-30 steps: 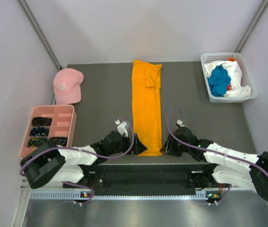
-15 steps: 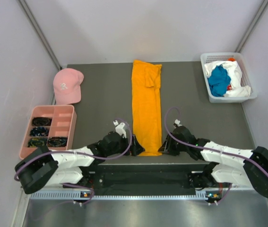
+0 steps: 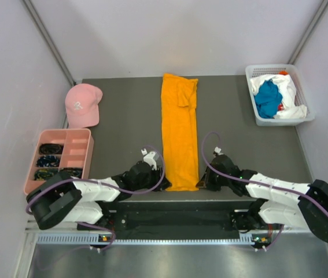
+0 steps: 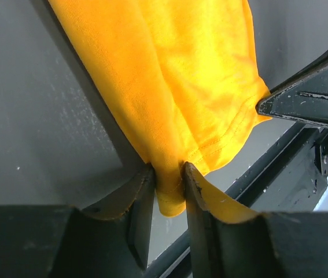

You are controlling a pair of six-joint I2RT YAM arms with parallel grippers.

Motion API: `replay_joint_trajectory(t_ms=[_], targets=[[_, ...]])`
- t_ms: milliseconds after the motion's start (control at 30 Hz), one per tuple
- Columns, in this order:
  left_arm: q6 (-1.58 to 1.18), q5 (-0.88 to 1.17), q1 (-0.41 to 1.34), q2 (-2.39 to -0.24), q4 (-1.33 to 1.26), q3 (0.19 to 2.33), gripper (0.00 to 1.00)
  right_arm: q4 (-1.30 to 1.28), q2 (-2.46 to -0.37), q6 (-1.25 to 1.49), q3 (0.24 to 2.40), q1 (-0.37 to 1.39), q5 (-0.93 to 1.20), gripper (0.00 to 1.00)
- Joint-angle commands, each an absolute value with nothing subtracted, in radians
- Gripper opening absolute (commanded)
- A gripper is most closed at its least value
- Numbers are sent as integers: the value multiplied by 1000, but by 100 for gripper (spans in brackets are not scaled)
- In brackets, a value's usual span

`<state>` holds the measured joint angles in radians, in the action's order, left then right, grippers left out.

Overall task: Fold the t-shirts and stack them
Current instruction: Grab the bottom of the folded rectangular tshirt with both arms, then fold the folded rectangular tshirt in 1/3 of the way

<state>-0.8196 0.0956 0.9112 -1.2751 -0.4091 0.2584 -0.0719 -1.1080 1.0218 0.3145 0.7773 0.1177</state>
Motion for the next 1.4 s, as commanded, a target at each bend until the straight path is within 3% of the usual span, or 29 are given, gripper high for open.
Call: replay_joint_trajectory(t_ms=[0, 133, 167, 233, 300, 767, 1133, 1367], targets=[[-815, 107, 914, -1295, -377, 267, 33, -83, -1103, 1005, 324, 793, 101, 11], [-815, 95, 914, -1276, -365, 264, 31, -75, -1109, 1006, 324, 793, 103, 11], [-815, 95, 914, -1275, -357, 264, 26, -74, -1111, 1006, 324, 793, 104, 10], [-816, 84, 914, -1269, -345, 265, 0, -74, -1114, 1003, 325, 793, 106, 9], [-815, 84, 914, -1264, -331, 267, 0, -81, -1112, 997, 331, 793, 103, 0], [-690, 103, 914, -1166, -25, 560, 0, -273, -991, 919, 505, 793, 5, 0], [-606, -63, 887, -1270, -35, 687, 0, -356, -1031, 809, 738, 770, -281, 0], [-558, -55, 790, -1330, -69, 742, 0, -273, -1147, 752, 808, 670, -264, 0]])
